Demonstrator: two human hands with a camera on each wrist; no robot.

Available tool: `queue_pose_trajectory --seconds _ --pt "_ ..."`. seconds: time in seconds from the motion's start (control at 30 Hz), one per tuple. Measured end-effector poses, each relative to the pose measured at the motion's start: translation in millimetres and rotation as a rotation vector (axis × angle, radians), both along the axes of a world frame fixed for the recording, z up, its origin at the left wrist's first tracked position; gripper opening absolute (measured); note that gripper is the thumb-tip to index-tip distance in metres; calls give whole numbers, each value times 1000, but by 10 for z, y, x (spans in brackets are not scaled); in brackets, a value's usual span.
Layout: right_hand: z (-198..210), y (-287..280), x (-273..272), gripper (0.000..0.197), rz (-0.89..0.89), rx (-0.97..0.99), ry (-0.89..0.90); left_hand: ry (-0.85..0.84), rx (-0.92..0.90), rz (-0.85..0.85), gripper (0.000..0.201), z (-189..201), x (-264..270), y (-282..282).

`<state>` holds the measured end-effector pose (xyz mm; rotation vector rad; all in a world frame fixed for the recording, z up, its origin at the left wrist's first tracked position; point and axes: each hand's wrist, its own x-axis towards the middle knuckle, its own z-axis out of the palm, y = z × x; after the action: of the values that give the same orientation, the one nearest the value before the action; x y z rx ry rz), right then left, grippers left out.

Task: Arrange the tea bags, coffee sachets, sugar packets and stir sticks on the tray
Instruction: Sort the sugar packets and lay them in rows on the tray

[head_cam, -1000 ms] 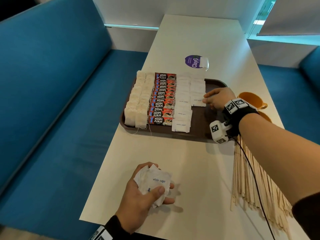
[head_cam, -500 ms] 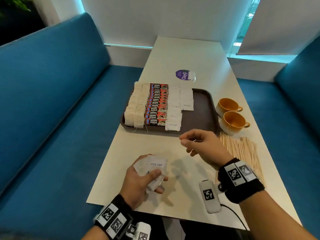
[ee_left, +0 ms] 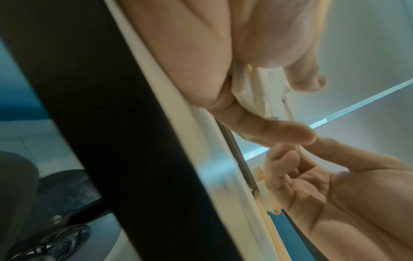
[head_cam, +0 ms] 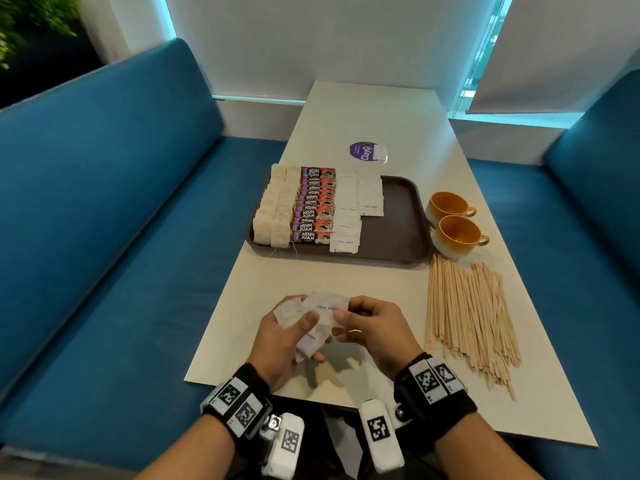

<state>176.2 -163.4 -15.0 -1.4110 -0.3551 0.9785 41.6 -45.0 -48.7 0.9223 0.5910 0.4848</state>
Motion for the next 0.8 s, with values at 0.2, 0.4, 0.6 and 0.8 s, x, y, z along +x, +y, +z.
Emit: queue_pose_trajectory --seconds 0.2,0.4,0.6,0.8 --pt "-4 -111 6 25 39 -17 -98 43 31 -5 35 -42 10 0" --pt "-61 -164 0 20 105 35 -308 53 80 -24 14 -54 -2 7" --pt "-36 -149 -45 36 140 20 -386 56 55 -13 12 -17 4 1" --pt "-1 -139 -57 43 104 28 -364 15 -14 -9 21 -26 13 4"
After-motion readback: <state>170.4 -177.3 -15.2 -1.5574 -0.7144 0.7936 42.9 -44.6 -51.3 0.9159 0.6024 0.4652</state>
